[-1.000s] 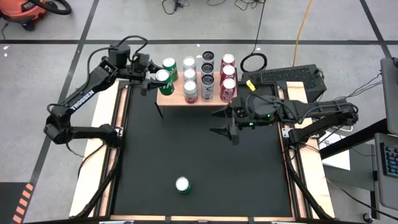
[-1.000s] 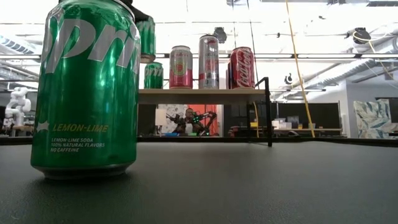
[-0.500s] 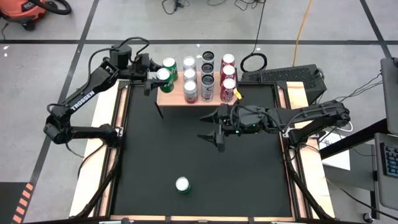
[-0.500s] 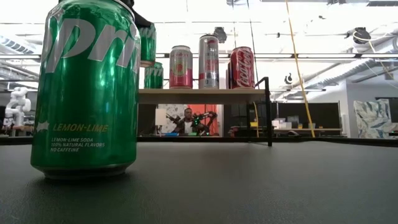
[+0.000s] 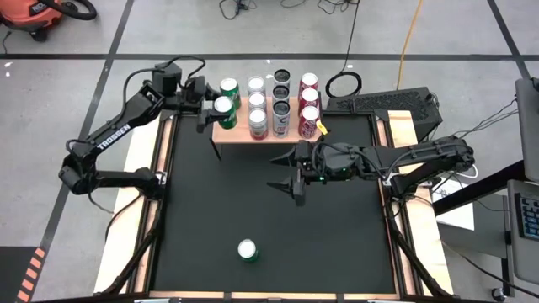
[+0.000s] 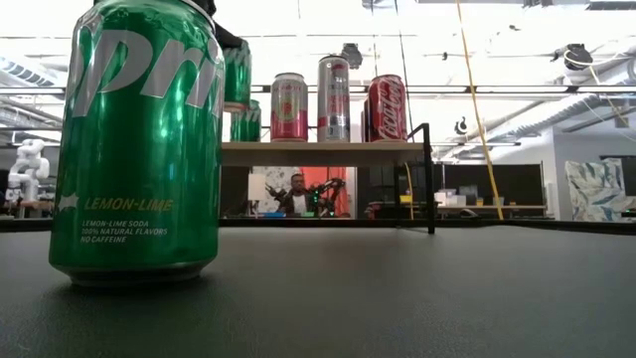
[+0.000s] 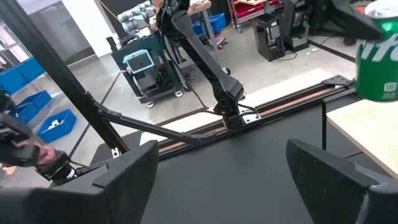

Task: Place canned beverage on shelf
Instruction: Put the top green soda can aligned with the other green soda can on the shelf

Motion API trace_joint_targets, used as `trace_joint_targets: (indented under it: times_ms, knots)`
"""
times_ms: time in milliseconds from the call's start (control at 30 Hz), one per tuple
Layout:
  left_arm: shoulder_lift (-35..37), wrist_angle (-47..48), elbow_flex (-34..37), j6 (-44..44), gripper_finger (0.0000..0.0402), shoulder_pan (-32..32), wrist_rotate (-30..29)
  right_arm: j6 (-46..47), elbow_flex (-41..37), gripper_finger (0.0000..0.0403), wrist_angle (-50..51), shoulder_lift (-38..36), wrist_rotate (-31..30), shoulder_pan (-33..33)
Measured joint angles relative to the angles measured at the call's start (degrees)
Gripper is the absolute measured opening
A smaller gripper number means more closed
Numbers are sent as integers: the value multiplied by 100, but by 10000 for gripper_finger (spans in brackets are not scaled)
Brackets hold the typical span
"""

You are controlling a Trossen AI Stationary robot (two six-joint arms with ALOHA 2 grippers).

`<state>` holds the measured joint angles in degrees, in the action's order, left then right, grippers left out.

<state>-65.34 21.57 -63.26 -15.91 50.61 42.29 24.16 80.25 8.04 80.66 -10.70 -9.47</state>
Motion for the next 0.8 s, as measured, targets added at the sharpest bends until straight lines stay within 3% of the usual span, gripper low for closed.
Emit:
trace_joint_targets:
  times_ms: [233, 800]
  knots:
    - [-5, -557, 584, -95, 295, 446, 741, 61, 0, 331, 2, 0, 2, 0]
    - [-559, -1095, 671, -102, 295, 488, 848, 68, 0, 331, -1, 0, 22, 0]
